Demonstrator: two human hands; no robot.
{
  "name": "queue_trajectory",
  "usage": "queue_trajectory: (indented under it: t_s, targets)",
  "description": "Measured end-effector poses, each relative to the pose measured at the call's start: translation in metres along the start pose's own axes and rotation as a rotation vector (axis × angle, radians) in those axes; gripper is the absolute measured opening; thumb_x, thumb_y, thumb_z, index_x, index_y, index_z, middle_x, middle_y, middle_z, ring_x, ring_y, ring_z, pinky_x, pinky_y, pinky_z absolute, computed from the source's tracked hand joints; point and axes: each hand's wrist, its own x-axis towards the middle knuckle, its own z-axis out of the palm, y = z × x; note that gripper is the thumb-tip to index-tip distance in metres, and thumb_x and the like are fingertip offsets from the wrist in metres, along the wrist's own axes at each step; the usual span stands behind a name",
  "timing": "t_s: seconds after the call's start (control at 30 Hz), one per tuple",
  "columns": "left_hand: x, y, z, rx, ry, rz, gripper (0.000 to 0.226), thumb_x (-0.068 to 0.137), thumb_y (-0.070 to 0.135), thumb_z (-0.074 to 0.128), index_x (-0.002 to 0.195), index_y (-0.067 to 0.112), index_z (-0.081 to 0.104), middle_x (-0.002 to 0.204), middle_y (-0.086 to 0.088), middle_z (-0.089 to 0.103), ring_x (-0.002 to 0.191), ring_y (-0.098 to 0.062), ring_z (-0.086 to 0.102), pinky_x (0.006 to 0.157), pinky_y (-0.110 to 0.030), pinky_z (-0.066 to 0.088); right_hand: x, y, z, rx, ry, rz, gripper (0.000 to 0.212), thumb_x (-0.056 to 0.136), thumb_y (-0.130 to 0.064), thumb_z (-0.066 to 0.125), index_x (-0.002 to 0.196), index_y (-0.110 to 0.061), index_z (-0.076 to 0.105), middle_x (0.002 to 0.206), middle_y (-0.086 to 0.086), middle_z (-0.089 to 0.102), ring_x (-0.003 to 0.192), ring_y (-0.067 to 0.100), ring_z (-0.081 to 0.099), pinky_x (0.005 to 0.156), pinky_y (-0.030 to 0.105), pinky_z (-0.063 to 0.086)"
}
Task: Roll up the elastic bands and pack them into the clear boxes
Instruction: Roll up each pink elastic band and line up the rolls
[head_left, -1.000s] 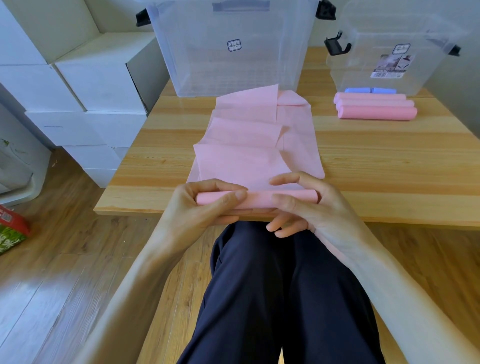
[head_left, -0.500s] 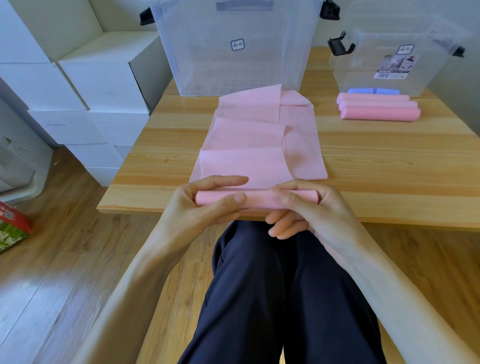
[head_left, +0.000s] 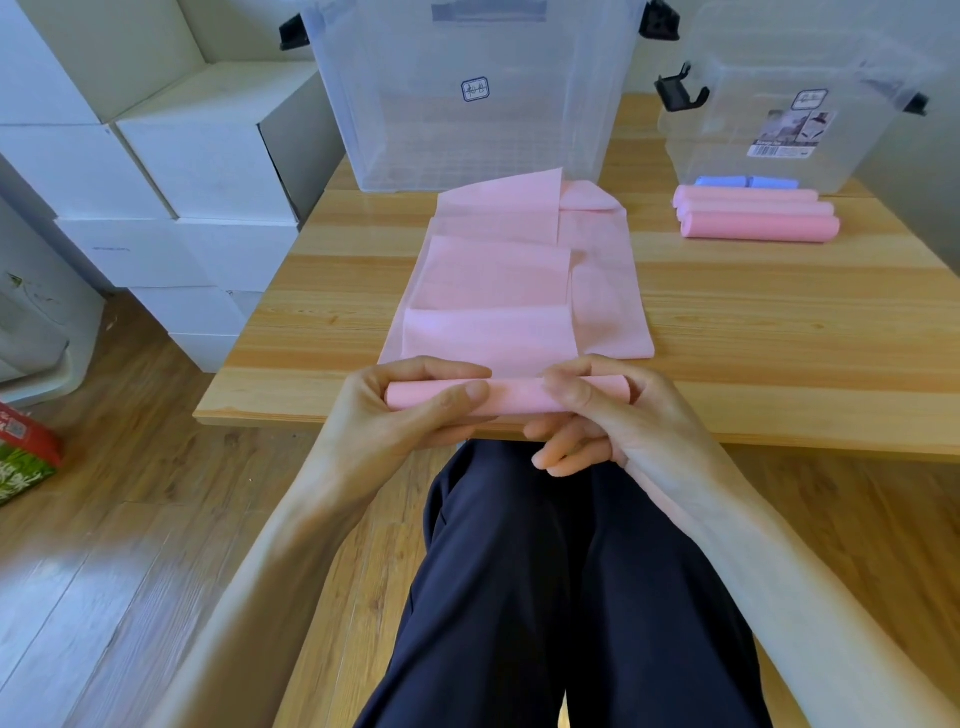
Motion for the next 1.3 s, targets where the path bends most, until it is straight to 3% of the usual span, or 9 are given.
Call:
queue_trajectory:
  t_s: [0.1, 0.23, 0.33, 0.5, 0.7, 0.87, 1.0, 1.1, 1.3]
  targets:
    - [0.0006, 0.001, 0.0014, 0.06, 0.021, -0.006, 0.019, 0.07, 0.029, 0.074, 0.084, 0.017, 0.078, 0.086, -0.002, 0.078, 0.081, -0.013, 0.075, 0.065, -0.018, 0.057, 0.0003, 0.0018, -0.0004, -0.04, -0.01, -0.014, 0.044, 0.071, -0.029, 0.077, 0.113, -0.02, 0.068, 0.075, 0.012, 0.074, 0.072, 0.029, 0.074, 0.063, 0.031, 0.06]
    - [0.0004, 0.0018, 0.0009, 0.017, -0.016, -0.012, 0.03, 0.072, 0.029, 0.071, 0.097, 0.014, 0.076, 0.092, -0.005, 0.078, 0.088, -0.016, 0.075, 0.071, -0.019, 0.058, 0.0002, 0.0018, 0.001, -0.019, 0.028, -0.039, 0.025, 0.076, -0.028, 0.073, 0.095, -0.012, 0.073, 0.074, 0.014, 0.074, 0.062, 0.028, 0.073, 0.055, 0.029, 0.059]
    - [0.0005, 0.0006, -0.0004, 0.014, -0.043, -0.001, 0.025, 0.072, 0.024, 0.072, 0.094, 0.014, 0.078, 0.098, -0.003, 0.077, 0.092, -0.015, 0.074, 0.073, -0.02, 0.058, -0.0002, 0.0014, 0.0008, -0.005, 0.044, -0.023, 0.028, 0.078, -0.036, 0.07, 0.085, -0.009, 0.072, 0.072, 0.019, 0.072, 0.055, 0.027, 0.07, 0.05, 0.028, 0.056]
    - [0.001, -0.0006, -0.0003, 0.067, -0.006, -0.008, 0.028, 0.074, 0.032, 0.07, 0.094, 0.013, 0.078, 0.098, -0.001, 0.077, 0.091, -0.013, 0.074, 0.068, -0.018, 0.057, -0.0008, 0.0017, 0.0002, -0.012, -0.002, -0.007, 0.033, 0.074, -0.028, 0.075, 0.106, -0.018, 0.073, 0.079, 0.014, 0.075, 0.069, 0.03, 0.074, 0.058, 0.028, 0.059]
    - [0.0012, -0.0017, -0.0009, 0.005, -0.062, -0.014, 0.025, 0.069, 0.029, 0.073, 0.091, 0.017, 0.08, 0.099, -0.004, 0.077, 0.093, -0.018, 0.074, 0.074, -0.02, 0.059, -0.0013, 0.0015, 0.0003, 0.002, 0.057, -0.021, 0.031, 0.074, -0.038, 0.071, 0.087, -0.011, 0.076, 0.077, 0.018, 0.074, 0.06, 0.029, 0.072, 0.052, 0.028, 0.057]
    - [0.0014, -0.001, 0.0008, 0.098, -0.043, -0.015, 0.027, 0.076, 0.032, 0.07, 0.094, 0.014, 0.078, 0.094, -0.003, 0.078, 0.089, -0.015, 0.074, 0.069, -0.019, 0.058, -0.0036, 0.0007, -0.0018, -0.049, -0.015, -0.003, 0.043, 0.071, -0.029, 0.076, 0.112, -0.019, 0.07, 0.075, 0.012, 0.075, 0.072, 0.029, 0.075, 0.063, 0.029, 0.06]
    - [0.002, -0.0013, -0.0004, 0.067, -0.1, -0.029, 0.028, 0.079, 0.033, 0.076, 0.103, 0.017, 0.076, 0.103, -0.005, 0.076, 0.099, -0.018, 0.073, 0.077, -0.023, 0.059, -0.0051, 0.002, -0.0026, -0.061, 0.022, -0.022, 0.025, 0.077, -0.027, 0.073, 0.098, -0.012, 0.074, 0.08, 0.011, 0.076, 0.067, 0.028, 0.074, 0.059, 0.029, 0.06]
    - [0.0016, -0.0024, -0.0003, 0.027, -0.129, -0.045, 0.027, 0.078, 0.027, 0.078, 0.103, 0.017, 0.076, 0.103, -0.01, 0.076, 0.1, -0.022, 0.073, 0.081, -0.025, 0.059, -0.0068, 0.0023, -0.0027, -0.044, 0.034, -0.002, 0.031, 0.079, -0.036, 0.067, 0.091, -0.009, 0.073, 0.078, 0.015, 0.075, 0.063, 0.029, 0.073, 0.055, 0.029, 0.059]
    - [0.0033, -0.0046, 0.0032, 0.087, -0.039, -0.034, 0.031, 0.076, 0.033, 0.07, 0.098, 0.012, 0.076, 0.094, -0.007, 0.077, 0.092, -0.018, 0.074, 0.072, -0.021, 0.059, -0.008, 0.0076, -0.0066, -0.052, 0.014, 0.017, 0.037, 0.072, -0.025, 0.077, 0.105, -0.011, 0.071, 0.086, 0.013, 0.075, 0.071, 0.028, 0.074, 0.059, 0.03, 0.06]
